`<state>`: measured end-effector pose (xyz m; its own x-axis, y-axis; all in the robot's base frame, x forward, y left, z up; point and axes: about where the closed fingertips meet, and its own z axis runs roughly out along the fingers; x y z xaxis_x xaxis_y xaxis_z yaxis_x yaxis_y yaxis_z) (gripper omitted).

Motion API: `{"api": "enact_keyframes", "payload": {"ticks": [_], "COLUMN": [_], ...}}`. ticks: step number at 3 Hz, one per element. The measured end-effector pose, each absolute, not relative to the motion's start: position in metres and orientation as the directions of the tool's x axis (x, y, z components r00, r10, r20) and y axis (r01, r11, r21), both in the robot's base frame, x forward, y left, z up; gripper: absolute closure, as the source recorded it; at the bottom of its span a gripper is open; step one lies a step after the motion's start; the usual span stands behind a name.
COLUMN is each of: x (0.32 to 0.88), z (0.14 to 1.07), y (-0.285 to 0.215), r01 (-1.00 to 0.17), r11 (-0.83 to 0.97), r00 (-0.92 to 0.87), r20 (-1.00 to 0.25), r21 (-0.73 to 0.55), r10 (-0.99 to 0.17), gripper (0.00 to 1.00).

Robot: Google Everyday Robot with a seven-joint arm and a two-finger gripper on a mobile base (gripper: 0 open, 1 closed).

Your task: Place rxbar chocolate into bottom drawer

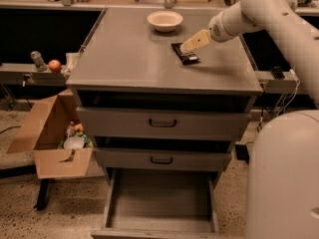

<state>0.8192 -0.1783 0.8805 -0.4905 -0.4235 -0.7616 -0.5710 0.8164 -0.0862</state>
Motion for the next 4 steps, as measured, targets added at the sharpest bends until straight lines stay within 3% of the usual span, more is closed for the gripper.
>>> {"api": "enact_keyframes", "payload": {"ticks": [3,4], "x": [0.847,0.848], "z": [0.841,0.822], "y": [-0.135,-0.133], "r01": [-0.456,-0.427], "r11": [0.889,0.902], "r00": [-0.578,-0.616], "r20": [-0.770,-0.749], "r21": [0.028,0.058], "r10": [-0.272,-0.243], "gripper": [0.00,0.23]}}
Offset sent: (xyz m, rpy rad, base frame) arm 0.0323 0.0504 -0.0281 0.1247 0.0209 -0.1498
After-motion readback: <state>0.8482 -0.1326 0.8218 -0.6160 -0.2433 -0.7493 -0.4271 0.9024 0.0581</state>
